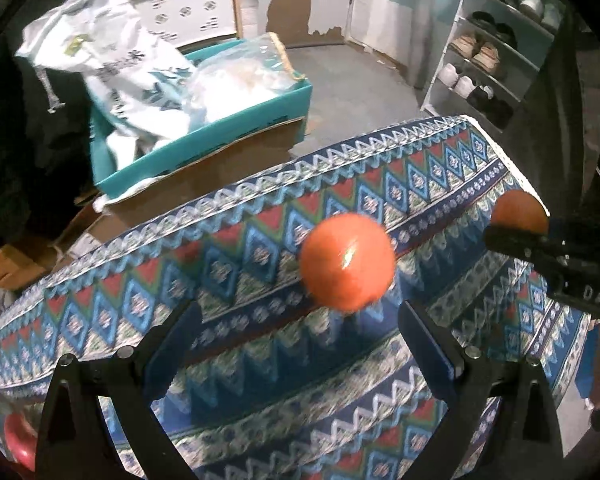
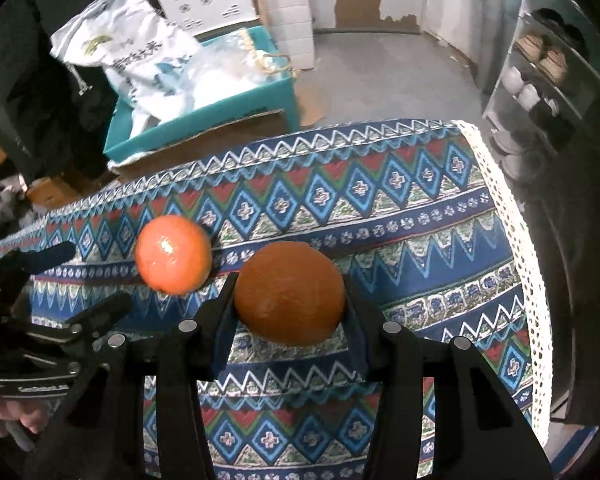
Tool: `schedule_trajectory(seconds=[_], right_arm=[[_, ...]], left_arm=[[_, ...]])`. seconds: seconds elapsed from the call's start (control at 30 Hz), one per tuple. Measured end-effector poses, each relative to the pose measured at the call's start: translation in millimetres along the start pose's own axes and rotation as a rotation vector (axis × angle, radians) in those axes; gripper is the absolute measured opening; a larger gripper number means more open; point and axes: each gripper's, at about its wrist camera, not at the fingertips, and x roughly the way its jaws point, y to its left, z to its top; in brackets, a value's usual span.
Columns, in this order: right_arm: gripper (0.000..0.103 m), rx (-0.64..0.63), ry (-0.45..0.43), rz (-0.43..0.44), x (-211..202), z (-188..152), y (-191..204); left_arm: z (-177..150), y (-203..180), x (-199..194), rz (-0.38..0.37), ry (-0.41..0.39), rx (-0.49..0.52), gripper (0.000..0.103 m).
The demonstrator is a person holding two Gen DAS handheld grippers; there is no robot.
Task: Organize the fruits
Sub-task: 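Grasp one tangerine with the right tool while the left tool grasps the other tangerine, then lift the tangerine with the right tool while the left tool lifts its tangerine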
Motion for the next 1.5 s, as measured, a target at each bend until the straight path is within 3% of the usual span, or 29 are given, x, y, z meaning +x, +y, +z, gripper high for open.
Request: schedule_trajectory(seconds=[0.17,0.5,0.7,0.9,1.1,1.5], right_arm=[[0.047,0.022,0.015,-0.008,7,1,-8],[0.047,0.061,0.025,0.0,8,0,-20],[0.047,0.055,0.033,0.005,10,0,-18],[0.047,0.048,0.032,0.007,9,-1,-15],[0.047,0.029,0.012,0.007,0,0,-10],[0.047,-0.049,-0.051,0.02,-35,5,19]], left_arm=[[11,-15,21,-0.03,0.022,0.003,0.099],[20,-20,62,0.004,0.088,-0.032,0.098],[21,-17,66,-0.073,0.1,-0.068,0.069],[17,-24,62,-0.058,0.097,-0.037,0.068],[9,-17,43,-0.054,0.073,-0.056,0.068],[5,-11,-45,-0.056,-0.074,-0.045,0.068]])
